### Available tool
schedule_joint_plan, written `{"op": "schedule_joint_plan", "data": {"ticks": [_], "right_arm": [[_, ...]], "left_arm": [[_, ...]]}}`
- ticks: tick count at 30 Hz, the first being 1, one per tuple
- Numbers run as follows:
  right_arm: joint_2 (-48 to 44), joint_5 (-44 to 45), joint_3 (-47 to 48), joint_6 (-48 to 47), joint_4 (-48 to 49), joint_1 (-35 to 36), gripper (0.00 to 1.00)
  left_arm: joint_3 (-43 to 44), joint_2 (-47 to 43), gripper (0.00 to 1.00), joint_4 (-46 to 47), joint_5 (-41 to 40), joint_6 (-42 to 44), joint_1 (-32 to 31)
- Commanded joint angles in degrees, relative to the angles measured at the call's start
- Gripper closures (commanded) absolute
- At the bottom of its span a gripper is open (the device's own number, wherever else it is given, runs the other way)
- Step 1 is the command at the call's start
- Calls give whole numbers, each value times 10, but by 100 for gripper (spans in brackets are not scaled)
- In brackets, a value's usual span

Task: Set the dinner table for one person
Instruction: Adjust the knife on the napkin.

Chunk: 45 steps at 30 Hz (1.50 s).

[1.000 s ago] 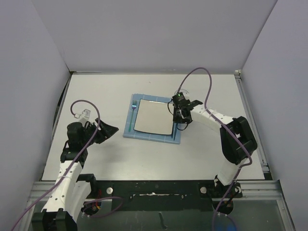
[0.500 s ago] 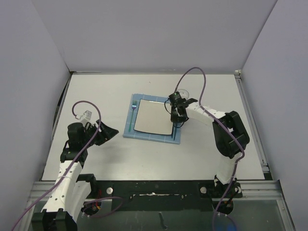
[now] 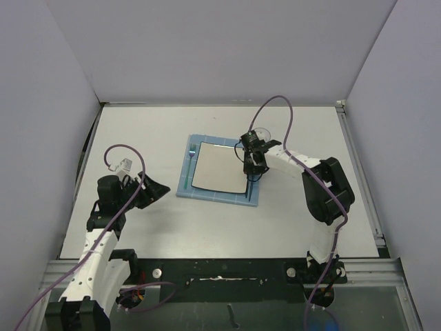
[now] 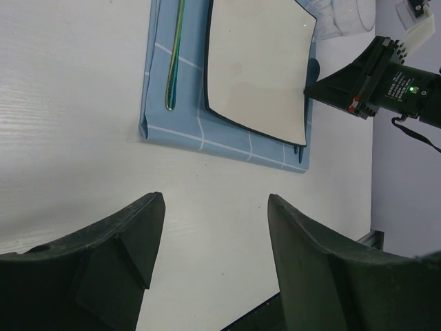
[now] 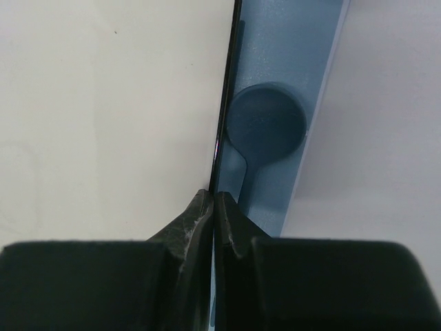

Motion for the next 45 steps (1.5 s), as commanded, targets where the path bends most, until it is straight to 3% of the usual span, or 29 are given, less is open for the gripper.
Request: {"op": "schedule_joint_plan", "data": {"ticks": [1, 45], "right_arm": [[1, 5, 20, -3, 18, -13, 100], [64, -40, 63, 12, 27, -26, 100]], "left_arm": [[30, 7, 40, 22, 0, 10, 1], [19, 28, 41, 34, -6, 14, 1]]}}
